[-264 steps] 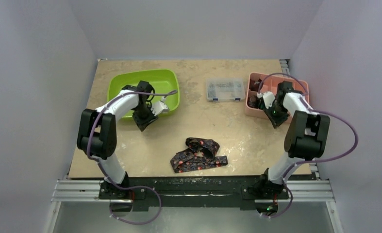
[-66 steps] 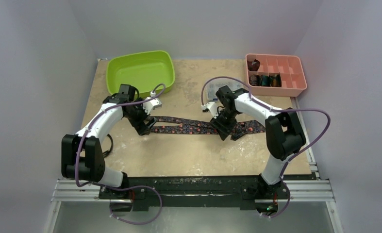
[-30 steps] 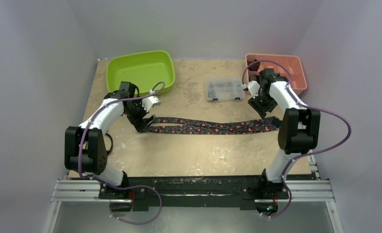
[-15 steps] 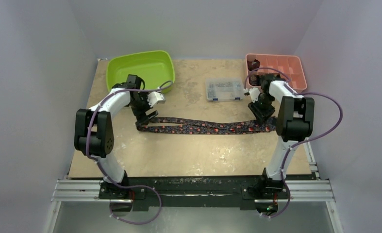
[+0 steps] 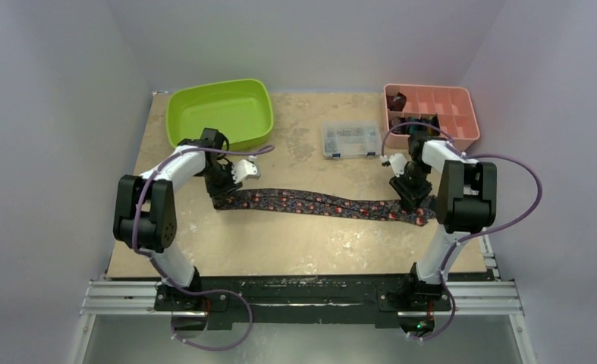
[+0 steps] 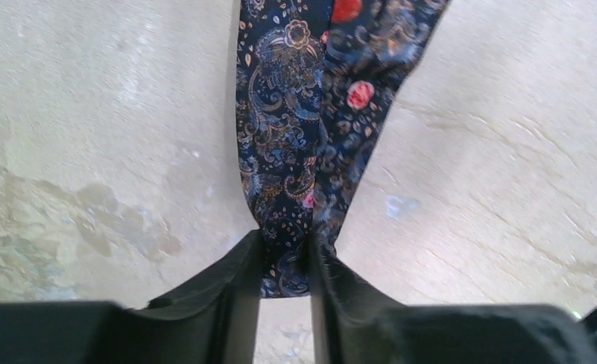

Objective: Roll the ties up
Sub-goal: Flatten out the tie at the center of the board.

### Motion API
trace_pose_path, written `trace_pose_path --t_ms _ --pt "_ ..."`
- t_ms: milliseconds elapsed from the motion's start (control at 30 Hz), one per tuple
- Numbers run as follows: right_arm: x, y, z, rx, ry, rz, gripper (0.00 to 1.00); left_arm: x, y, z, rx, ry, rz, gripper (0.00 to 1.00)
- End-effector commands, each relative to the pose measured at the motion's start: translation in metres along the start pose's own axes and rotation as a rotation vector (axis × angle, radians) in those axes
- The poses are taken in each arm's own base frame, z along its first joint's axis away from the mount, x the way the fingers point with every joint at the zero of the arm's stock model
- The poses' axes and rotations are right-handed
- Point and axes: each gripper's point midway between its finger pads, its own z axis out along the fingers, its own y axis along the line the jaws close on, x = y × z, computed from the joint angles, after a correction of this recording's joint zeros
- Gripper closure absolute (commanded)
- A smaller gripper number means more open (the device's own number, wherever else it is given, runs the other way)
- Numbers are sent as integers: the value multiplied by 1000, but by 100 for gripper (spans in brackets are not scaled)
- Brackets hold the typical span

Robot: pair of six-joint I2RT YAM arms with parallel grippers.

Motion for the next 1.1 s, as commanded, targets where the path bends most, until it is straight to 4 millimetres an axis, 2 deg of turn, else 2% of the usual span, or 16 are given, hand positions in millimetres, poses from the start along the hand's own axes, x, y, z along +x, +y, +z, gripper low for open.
trace_pose_path --t_ms 0,133,300,467,600,700,767,900,1067 --pt "12 -8 -12 42 -3 -19 63 -11 -19 -29 -9 -90 70 77" --pt "11 -20 -15 45 -5 -5 63 -13 -18 -41 -50 -118 102 87" --pt "6 -32 -15 65 6 -26 63 -4 -21 -43 -66 -119 199 93" --pt "-1 -30 -14 33 -14 -34 63 21 -33 -19 -37 -52 267 90" --pt "-15 -27 -41 23 -107 -35 63 30 -31 -9 -33 -17 229 87" --pt "-26 -14 -68 -30 -193 -30 64 28 -31 -9 -26 -26 210 86" --pt "-27 -1 -77 -84 -215 -19 65 25 -29 -10 -26 -32 195 86" --pt "-10 25 -73 -183 -171 -9 64 19 -22 -16 -33 -39 177 85" --pt "22 26 -45 -123 -63 -22 59 16 -21 -18 -26 -45 170 85"
